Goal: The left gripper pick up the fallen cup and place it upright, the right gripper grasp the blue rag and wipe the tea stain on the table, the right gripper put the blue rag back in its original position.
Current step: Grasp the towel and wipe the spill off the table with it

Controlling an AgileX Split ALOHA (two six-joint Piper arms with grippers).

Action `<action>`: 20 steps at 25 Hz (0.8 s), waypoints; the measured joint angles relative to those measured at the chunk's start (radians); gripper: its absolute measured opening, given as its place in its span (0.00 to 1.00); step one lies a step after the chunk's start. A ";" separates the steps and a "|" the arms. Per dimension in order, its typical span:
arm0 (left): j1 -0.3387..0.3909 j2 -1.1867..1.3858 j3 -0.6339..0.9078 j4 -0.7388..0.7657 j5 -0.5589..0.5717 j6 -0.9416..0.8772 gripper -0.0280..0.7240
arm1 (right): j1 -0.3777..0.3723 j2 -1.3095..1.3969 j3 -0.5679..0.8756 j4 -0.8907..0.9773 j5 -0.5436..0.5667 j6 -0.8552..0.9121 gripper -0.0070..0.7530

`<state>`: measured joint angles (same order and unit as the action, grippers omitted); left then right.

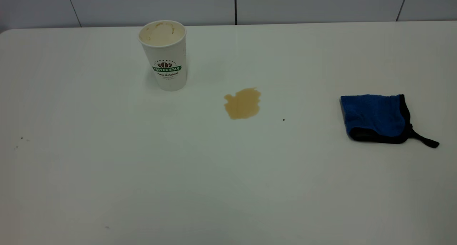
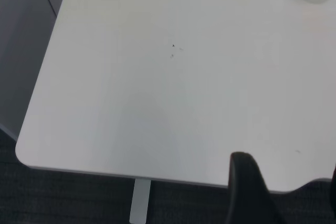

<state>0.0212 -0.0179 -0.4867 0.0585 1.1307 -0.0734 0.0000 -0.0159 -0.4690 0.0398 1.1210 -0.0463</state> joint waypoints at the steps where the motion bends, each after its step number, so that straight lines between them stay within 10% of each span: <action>1: 0.000 0.000 0.000 0.000 0.000 0.000 0.59 | 0.000 0.000 0.000 0.000 0.000 0.000 0.79; 20: 0.000 0.000 0.000 0.000 0.000 0.001 0.59 | 0.000 0.000 0.000 0.004 -0.001 0.031 0.79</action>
<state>0.0212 -0.0179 -0.4867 0.0585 1.1307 -0.0726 0.0000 -0.0159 -0.4690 0.0443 1.1200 -0.0156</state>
